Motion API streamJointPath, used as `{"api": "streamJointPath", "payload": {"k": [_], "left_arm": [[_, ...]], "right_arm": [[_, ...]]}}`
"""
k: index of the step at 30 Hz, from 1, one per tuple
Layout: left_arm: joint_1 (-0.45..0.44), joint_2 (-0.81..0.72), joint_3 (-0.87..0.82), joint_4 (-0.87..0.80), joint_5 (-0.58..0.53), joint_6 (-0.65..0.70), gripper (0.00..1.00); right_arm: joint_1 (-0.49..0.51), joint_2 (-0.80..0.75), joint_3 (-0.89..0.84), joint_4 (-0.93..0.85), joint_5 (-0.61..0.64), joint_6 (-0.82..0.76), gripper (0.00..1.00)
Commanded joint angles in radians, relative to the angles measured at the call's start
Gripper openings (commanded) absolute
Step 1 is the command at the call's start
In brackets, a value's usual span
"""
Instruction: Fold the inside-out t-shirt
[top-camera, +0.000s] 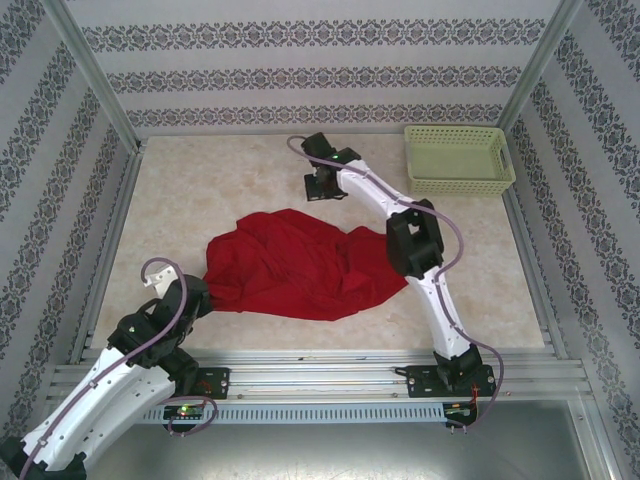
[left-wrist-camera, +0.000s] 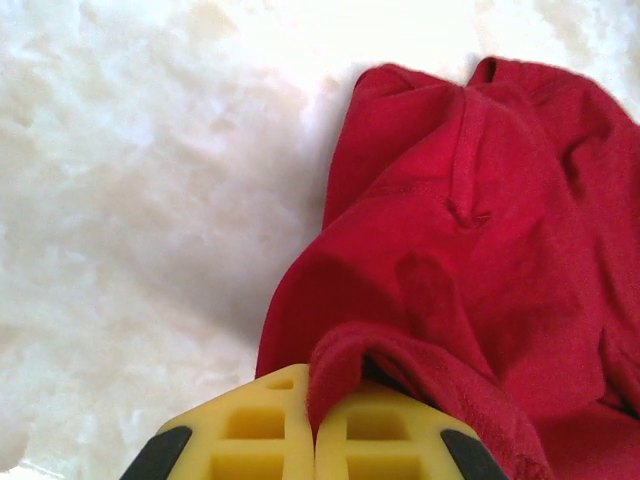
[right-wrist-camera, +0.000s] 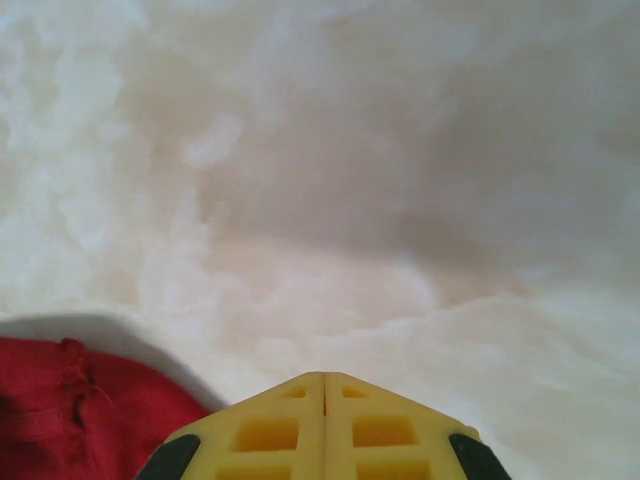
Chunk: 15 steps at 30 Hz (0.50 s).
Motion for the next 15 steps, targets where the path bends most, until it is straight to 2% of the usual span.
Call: {"api": "streamJointPath", "payload": {"k": [1,4,6,12,15], "left_arm": [[0.017,0.020,0.048,-0.015,-0.059,0.056,0.00],[0.019,0.034,0.042,-0.002,-0.040,0.049,0.00],[0.018,0.029,0.026,0.002,-0.029,0.034,0.00],[0.021,0.014,0.013,-0.004,-0.014,0.016,0.00],[0.020,0.013,0.014,-0.016,-0.012,0.016,0.00]], "right_arm": [[-0.020,-0.206,-0.096,0.072,0.051,-0.030,0.00],[-0.034,-0.236,-0.179,0.133,-0.104,0.003,0.19],[-0.010,-0.201,-0.176,0.123,-0.109,-0.006,0.27],[0.062,-0.070,-0.102,0.106,-0.104,-0.020,0.43],[0.086,-0.009,-0.051,0.091,-0.100,-0.028,0.47]]}}
